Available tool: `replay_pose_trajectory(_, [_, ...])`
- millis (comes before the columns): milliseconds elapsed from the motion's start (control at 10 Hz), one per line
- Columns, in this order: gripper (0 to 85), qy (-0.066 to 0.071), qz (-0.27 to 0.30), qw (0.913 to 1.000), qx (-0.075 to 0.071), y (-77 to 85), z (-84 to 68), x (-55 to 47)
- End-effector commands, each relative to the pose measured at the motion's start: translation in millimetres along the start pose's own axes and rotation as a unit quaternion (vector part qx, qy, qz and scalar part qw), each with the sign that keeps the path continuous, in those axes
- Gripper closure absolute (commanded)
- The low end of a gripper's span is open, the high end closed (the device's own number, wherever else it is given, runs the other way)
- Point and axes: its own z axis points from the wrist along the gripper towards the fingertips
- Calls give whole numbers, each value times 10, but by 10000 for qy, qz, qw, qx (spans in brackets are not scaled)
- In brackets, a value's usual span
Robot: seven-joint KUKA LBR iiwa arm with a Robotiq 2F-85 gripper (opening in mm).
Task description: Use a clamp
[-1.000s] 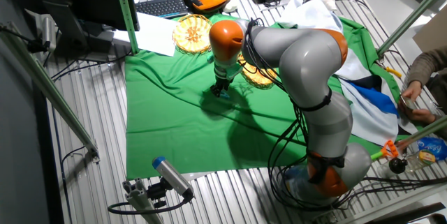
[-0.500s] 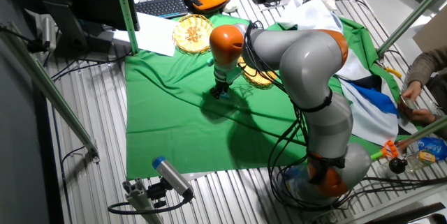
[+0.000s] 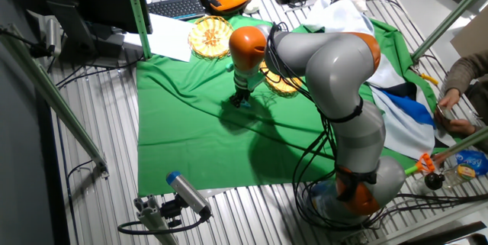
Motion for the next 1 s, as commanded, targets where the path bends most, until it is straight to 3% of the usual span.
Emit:
replay_pose_trajectory(0, [340, 12, -2, 10000, -7, -10, -1, -3])
replay_pose_trajectory(100, [510, 6, -3, 10000, -21, -14, 3, -5])
replay_pose_trajectory(500, [510, 48, -6, 10000, -75, -8, -6, -13])
replay_pose_trajectory(700, [850, 92, -16, 9998, -197, -25, -30, -24])
replay_pose_trajectory(900, [850, 208, -25, 9993, -311, -55, -80, -37])
